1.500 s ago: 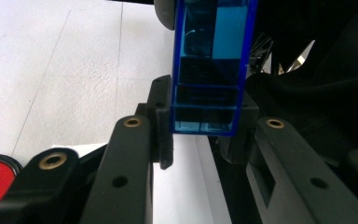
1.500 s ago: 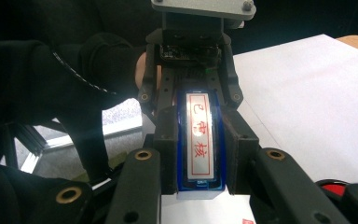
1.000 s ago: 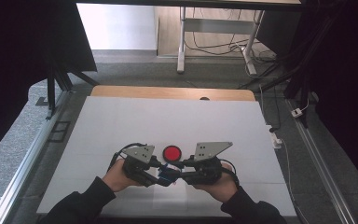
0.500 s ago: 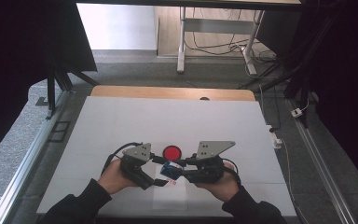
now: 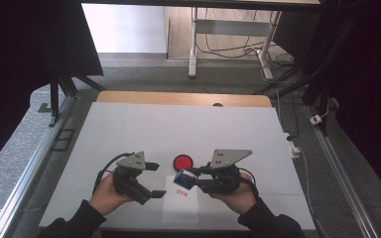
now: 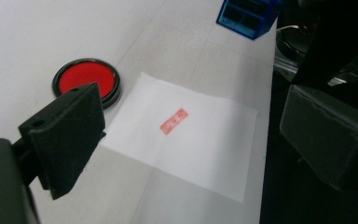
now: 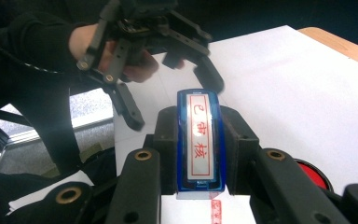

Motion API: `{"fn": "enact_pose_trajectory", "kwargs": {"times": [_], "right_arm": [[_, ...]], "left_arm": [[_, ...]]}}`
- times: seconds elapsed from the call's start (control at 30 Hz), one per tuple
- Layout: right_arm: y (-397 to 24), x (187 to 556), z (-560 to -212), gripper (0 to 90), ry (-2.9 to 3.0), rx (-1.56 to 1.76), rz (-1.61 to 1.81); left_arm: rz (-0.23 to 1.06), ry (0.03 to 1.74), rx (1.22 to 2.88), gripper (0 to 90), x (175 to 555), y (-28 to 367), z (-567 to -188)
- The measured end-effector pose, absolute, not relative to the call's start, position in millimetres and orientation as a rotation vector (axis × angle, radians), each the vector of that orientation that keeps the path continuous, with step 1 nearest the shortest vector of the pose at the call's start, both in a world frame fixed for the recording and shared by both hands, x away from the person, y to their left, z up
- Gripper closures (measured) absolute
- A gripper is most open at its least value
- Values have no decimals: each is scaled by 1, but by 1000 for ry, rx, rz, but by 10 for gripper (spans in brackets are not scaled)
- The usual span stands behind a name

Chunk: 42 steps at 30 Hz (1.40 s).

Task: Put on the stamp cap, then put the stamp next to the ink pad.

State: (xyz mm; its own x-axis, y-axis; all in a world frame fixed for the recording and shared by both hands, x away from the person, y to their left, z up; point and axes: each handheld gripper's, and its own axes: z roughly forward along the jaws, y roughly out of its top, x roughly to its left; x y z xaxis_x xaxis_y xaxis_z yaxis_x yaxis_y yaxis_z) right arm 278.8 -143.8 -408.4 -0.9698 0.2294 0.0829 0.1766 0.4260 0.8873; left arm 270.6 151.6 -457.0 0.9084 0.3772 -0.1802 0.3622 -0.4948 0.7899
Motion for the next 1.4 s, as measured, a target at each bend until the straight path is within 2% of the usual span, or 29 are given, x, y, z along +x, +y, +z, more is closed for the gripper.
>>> {"fn": "enact_pose_trajectory", "kwargs": {"times": [0.4,0.97,1.4], "right_arm": [[-146,279,-409,708,2605,403,1582],[-155,281,-412,707,2587,461,1529],[-163,283,-414,707,2571,519,1496]], "left_arm": [[65,687,2103,0,246,185,-461],[142,879,2038,0,206,233,-472],[188,968,2040,0,191,249,-477]]}}
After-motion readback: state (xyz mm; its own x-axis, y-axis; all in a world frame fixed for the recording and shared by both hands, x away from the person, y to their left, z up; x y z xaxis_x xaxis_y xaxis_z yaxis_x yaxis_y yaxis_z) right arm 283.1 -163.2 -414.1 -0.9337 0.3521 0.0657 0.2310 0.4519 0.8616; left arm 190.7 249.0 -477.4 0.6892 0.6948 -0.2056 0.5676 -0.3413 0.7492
